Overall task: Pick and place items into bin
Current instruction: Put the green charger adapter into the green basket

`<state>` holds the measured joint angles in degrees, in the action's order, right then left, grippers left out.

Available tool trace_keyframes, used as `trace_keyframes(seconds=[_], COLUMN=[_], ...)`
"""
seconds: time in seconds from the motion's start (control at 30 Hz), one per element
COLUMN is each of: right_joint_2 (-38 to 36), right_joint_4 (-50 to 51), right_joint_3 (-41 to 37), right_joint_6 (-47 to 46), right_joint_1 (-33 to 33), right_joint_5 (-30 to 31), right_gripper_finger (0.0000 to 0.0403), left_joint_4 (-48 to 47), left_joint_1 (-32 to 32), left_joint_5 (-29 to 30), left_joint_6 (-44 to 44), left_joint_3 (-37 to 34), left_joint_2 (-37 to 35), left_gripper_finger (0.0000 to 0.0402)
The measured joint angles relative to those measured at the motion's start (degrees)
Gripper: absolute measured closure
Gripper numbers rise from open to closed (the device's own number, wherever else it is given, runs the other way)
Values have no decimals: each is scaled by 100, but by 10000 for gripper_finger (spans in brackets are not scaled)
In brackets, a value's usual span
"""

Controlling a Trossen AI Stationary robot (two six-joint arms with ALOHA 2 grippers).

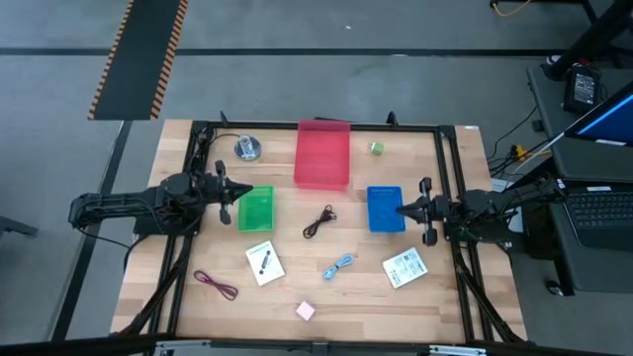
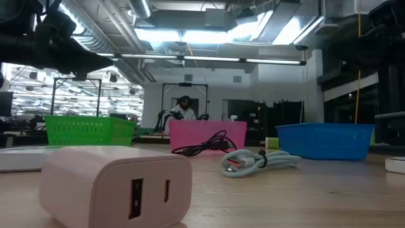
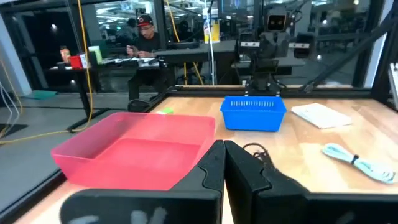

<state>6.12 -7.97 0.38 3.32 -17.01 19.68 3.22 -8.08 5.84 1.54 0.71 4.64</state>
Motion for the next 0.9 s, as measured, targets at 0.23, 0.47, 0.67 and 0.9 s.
trace_keyframes(seconds=[0.23, 0.47, 0.67, 0.9], right_joint_2=[232, 820, 1418, 2128], right_joint_4=[23, 25, 18, 46], right_joint_3=[122, 635, 1136, 1581], right_joint_6=[-464, -184, 443, 252], right_joint_1=[2, 2, 302, 1213], right_joint_5=[210, 1197, 1531, 1532], right_gripper_finger=[400, 400, 400, 400], left_joint_4=[-46, 77, 1184, 1475], left_joint_1=[0, 0, 0, -142], left_joint_5=[96, 575, 663, 1297], left_joint_6=[63, 117, 726, 970], left_joint_3=[165, 183, 183, 383], left_joint_2=[96, 580, 1165, 2055], left_gripper_finger=[398, 398, 398, 398])
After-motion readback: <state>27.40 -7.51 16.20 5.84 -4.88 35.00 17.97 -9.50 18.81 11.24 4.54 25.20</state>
